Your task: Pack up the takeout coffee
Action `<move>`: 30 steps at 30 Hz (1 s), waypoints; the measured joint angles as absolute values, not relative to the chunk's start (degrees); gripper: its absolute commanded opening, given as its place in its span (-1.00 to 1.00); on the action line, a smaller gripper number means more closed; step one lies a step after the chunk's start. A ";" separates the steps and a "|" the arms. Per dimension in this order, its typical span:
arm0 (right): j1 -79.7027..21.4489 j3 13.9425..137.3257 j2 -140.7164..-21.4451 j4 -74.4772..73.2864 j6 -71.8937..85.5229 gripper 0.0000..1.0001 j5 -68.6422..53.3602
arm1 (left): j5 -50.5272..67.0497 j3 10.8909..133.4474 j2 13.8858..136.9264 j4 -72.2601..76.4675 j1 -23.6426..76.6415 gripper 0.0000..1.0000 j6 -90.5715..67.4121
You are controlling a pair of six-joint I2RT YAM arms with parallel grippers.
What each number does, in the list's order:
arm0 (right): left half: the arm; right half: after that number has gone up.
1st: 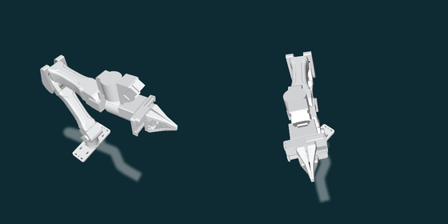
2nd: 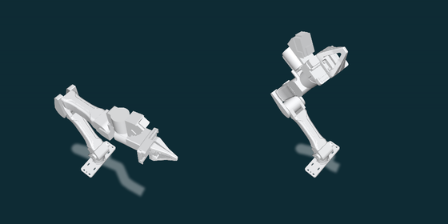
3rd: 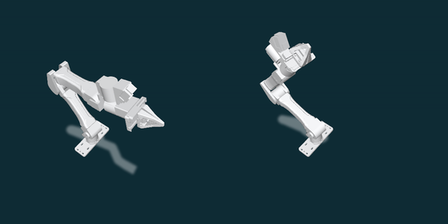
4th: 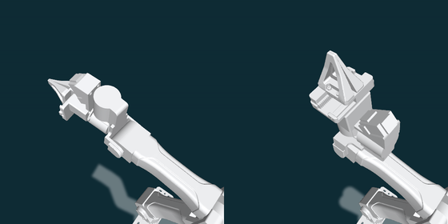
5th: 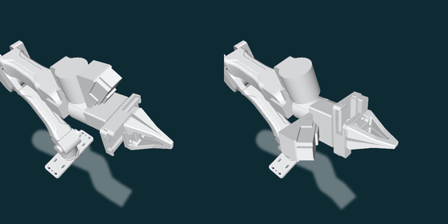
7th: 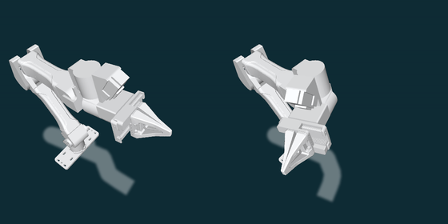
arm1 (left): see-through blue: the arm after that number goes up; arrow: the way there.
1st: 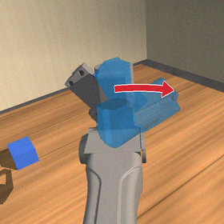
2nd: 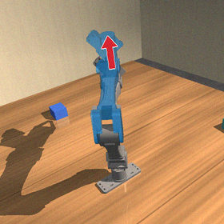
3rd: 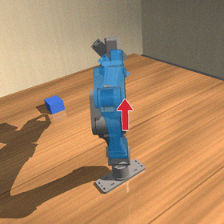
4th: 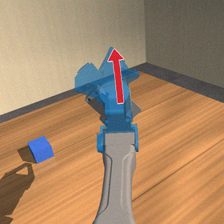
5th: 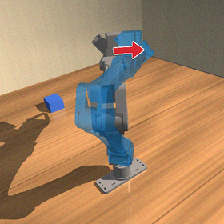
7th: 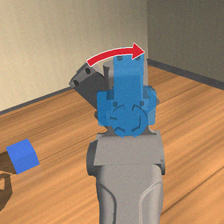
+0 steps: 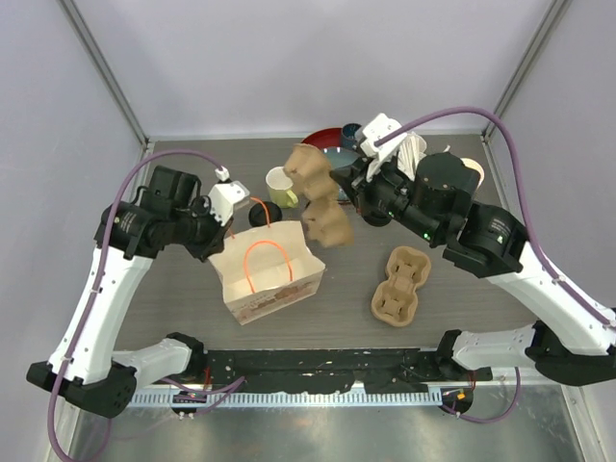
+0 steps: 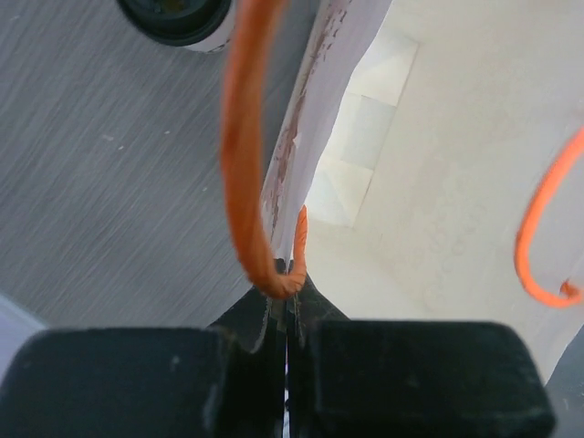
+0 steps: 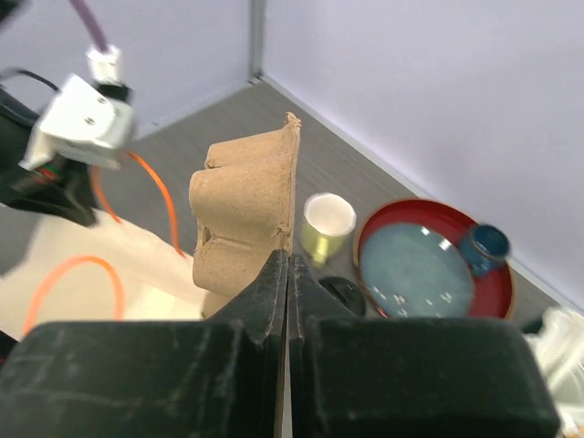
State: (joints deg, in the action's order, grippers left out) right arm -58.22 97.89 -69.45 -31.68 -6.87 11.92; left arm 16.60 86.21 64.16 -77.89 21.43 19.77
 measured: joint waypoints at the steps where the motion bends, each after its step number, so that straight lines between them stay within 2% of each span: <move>1: -58.19 96.75 -68.49 -31.90 -7.40 -0.98 13.43 | 14.98 86.56 64.14 -77.87 21.47 -1.00 19.68; 9: -58.04 87.66 -63.20 -32.93 -10.79 -0.98 21.87 | 4.21 87.09 62.48 -77.89 21.45 -1.00 19.86; 18: -58.04 63.86 -64.88 -30.89 -14.98 -0.98 28.32 | -2.74 86.37 58.70 -77.97 18.76 -1.00 20.91; 25: -58.63 57.80 -65.54 -28.08 -15.09 -0.98 29.85 | -3.73 85.78 59.16 -77.97 18.24 -1.00 21.19; 30: -63.86 54.96 -69.38 -24.34 -14.87 -0.98 31.44 | -3.75 85.78 59.68 -77.97 18.24 -1.00 21.12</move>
State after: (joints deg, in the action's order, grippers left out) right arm -63.86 54.96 -69.38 -24.34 -14.87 31.44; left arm -3.75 85.78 59.68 -77.97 18.24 21.12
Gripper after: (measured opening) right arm 0.048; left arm 0.010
